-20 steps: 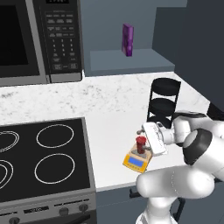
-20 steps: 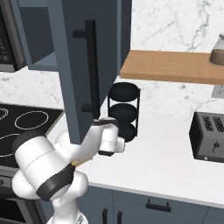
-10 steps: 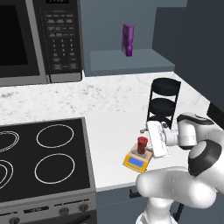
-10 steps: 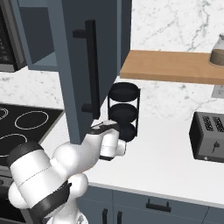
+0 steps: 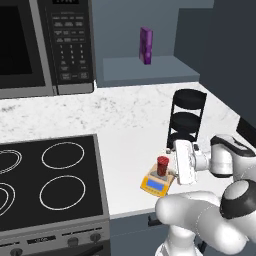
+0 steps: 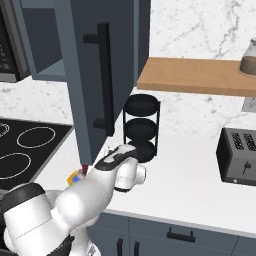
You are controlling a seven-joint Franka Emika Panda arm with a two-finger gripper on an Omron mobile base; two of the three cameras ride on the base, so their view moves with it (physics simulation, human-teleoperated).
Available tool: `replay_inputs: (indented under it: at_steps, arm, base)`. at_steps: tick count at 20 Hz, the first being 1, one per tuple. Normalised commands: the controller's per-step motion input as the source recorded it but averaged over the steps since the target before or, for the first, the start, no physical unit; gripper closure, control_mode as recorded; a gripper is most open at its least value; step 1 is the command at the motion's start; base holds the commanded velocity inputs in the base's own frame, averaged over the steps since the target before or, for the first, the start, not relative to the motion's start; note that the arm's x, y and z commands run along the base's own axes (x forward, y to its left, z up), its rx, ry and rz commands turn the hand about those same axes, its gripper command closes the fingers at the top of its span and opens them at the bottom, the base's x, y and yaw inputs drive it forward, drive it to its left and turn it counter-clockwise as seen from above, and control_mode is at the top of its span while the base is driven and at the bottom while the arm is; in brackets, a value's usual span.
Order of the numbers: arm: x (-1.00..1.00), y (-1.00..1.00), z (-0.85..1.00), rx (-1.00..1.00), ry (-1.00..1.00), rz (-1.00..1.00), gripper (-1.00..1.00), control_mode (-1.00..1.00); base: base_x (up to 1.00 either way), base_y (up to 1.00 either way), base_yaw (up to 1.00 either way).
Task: Pick the yogurt and place it on the digital scale for weighing, and close the cabinet.
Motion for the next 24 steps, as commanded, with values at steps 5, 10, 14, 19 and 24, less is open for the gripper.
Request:
replay_inputs:
  at_steps: [5, 10, 14, 19, 24]
  arm:
    - [-0.64, 0.01, 0.47, 0.00, -0.31, -0.08, -1.00, -1.00]
    - [-0.70, 0.60, 0.49, -0.11, -0.40, -0.18, -1.00, -1.00]
    - [-0.46, 1.00, 0.02, -0.12, -0.37, -0.20, -1.00, -1.00]
    - [-0.47, 0.79, 0.48, -0.08, -0.32, -0.20, -1.00, -1.00]
    - [-0.82, 0.63, 0.81, -0.17, -0.34, -0.26, -1.00, -1.00]
  base:
    - [0.00, 0.00, 0.00]
    - [0.00, 0.00, 0.00]
    - [0.00, 0.00, 0.00]
    - [0.00, 0.00, 0.00]
    - [0.00, 0.00, 0.00]
